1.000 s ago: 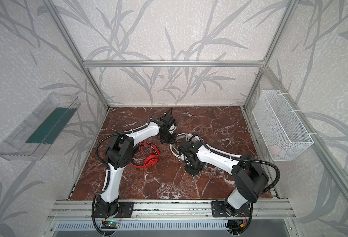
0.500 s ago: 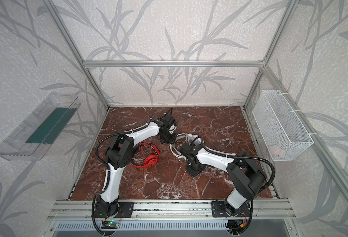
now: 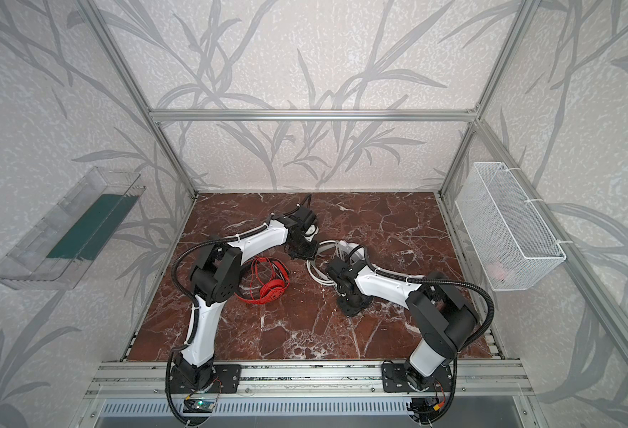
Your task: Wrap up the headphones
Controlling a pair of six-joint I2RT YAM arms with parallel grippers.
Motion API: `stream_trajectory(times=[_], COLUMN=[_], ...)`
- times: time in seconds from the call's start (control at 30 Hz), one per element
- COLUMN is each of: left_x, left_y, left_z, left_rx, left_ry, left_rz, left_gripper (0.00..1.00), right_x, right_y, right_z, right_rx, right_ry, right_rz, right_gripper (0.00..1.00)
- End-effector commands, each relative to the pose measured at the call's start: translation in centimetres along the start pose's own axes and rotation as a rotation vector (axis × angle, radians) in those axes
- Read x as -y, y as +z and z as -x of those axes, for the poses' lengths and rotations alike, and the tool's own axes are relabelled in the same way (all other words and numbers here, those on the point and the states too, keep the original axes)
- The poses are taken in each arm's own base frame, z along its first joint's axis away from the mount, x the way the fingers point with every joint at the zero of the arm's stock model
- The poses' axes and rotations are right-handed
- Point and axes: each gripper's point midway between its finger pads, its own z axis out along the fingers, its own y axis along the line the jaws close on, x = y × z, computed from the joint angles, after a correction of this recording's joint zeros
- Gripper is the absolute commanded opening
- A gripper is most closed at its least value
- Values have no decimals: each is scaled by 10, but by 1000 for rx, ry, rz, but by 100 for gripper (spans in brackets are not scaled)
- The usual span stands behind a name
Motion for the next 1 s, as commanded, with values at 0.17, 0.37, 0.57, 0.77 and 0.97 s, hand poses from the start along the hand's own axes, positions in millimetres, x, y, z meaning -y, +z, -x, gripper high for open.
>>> stream_trajectory(times=[0.17,0.37,0.57,0.77,0.97], left_x=[-15,-15,-14,-14,-11], left_y=[6,7,6,4,1], left_z=[-20,-22,-22,-22,-18], left_rx=[-63,-69,-68,-67,-54], left_ry=[1,1,-1,-3,-8], left_rz=[66,67,69,66,56], left_gripper=[1,1,1,1,1], right_x=[5,3,-4,-15,-29], right_y=[13,13,7,-12,-48], right_z=[-24,-36,-30,-11,13], right_rx=[-80,-97,-80,-39,26], right_ry=[96,76,-4,-102,-293], right_rz=[-15,-46,-87,-67,-4], right_gripper=[29,19,3,0,0])
